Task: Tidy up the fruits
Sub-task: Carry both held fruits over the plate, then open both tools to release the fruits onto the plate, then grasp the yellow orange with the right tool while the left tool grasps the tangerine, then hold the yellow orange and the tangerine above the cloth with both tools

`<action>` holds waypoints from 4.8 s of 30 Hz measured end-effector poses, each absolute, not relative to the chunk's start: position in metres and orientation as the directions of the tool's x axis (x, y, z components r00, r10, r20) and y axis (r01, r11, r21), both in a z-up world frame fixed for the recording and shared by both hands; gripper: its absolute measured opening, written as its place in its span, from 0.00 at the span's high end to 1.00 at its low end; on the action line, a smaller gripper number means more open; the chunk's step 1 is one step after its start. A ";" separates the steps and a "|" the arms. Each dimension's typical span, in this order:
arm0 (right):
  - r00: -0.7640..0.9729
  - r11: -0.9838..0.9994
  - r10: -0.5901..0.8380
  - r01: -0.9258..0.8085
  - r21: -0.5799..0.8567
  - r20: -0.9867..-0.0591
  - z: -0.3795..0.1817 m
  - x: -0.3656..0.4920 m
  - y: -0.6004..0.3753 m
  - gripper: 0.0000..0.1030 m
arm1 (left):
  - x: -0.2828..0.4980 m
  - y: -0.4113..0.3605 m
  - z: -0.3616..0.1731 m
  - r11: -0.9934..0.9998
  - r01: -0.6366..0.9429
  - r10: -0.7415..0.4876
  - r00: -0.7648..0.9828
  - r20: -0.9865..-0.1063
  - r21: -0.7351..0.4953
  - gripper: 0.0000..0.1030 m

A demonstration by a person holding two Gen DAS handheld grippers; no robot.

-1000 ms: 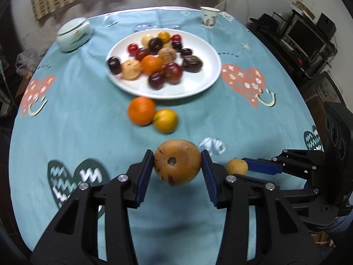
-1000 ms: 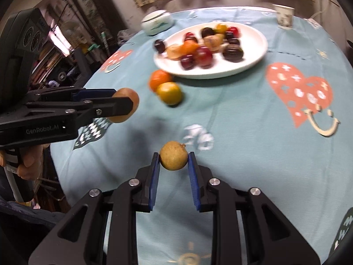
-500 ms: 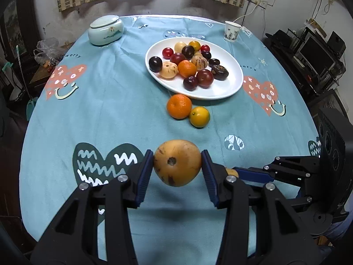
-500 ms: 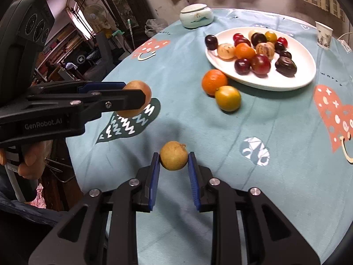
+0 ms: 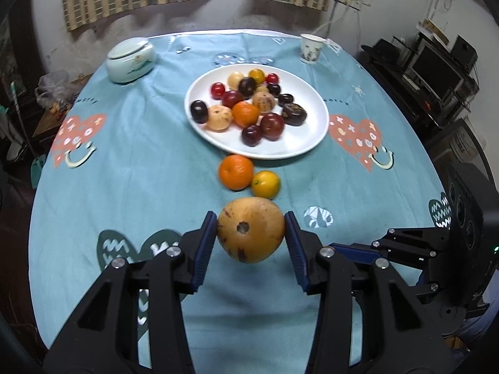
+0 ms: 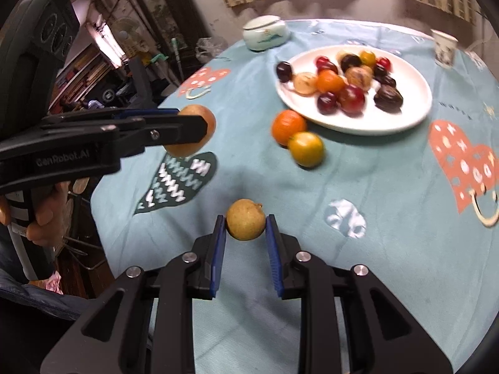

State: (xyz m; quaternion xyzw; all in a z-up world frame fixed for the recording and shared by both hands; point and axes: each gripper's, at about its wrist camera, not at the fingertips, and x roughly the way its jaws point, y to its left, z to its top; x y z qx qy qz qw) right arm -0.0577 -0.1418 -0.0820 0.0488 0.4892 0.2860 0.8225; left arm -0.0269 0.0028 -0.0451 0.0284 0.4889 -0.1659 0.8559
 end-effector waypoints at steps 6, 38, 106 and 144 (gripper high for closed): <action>0.368 0.856 0.498 -0.352 0.378 -0.785 -0.092 -0.056 -0.165 0.74 | -0.009 -0.028 -0.051 0.917 0.385 -0.276 0.434 -0.858 -0.101 0.56; 0.557 0.946 0.317 -0.246 0.212 -0.768 -0.065 0.158 -0.209 0.71 | 0.188 -0.070 -0.073 0.951 0.297 -0.220 0.444 -0.869 -0.089 0.50; 0.358 0.899 0.417 -0.300 0.321 -0.835 -0.112 -0.004 -0.174 0.61 | 0.063 -0.020 -0.121 0.938 0.340 -0.200 0.363 -0.910 -0.070 0.55; 0.457 0.852 0.498 -0.415 0.318 -0.737 -0.048 -0.059 -0.148 0.61 | -0.022 -0.017 -0.039 0.956 0.285 -0.102 0.534 -0.839 0.064 0.54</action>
